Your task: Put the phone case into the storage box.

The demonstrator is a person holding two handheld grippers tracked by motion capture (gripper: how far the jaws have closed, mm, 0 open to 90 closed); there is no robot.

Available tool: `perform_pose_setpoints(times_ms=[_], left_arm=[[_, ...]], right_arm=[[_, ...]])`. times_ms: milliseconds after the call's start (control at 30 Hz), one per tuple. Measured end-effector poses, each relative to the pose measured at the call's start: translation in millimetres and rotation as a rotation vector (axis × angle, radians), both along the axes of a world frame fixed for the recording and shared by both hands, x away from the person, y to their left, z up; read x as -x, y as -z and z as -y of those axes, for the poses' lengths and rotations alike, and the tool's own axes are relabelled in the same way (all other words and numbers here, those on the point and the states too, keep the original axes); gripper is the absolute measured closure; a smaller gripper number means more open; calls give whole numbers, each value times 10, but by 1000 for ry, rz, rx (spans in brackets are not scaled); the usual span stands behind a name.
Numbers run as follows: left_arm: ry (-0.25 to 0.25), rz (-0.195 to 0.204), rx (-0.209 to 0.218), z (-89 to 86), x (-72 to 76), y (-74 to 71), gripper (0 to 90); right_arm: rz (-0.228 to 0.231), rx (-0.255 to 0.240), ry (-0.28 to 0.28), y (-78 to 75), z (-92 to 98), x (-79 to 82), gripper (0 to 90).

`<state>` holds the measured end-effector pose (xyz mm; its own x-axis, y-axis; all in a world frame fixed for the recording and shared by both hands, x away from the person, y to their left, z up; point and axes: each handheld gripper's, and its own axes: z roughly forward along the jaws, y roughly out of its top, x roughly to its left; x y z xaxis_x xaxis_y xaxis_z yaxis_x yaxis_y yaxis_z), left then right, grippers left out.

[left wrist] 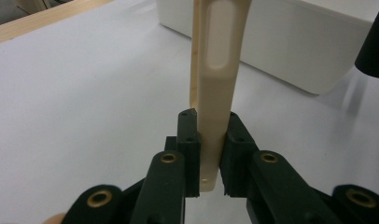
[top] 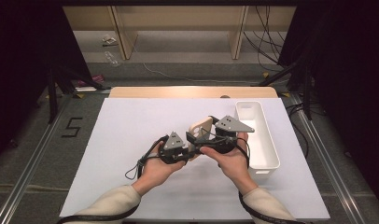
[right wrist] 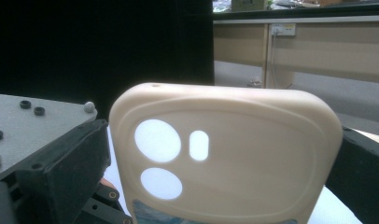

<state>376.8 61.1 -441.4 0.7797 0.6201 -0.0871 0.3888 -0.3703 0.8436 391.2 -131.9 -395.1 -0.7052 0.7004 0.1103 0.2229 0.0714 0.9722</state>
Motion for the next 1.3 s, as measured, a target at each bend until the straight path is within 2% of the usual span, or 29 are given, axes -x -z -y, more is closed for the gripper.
perform_pose_setpoints(times_ms=[433,733,1300], left_arm=[[1,1,1,7,3,2,796],[2,1,1,3,2,-2,796],[4,13,0,3,7,-14,794]], right_arm=[[8,1,1,2,-7,3,16],[23,0,12,6,0,9,101],[37,5,18,-8,-10,23,118]])
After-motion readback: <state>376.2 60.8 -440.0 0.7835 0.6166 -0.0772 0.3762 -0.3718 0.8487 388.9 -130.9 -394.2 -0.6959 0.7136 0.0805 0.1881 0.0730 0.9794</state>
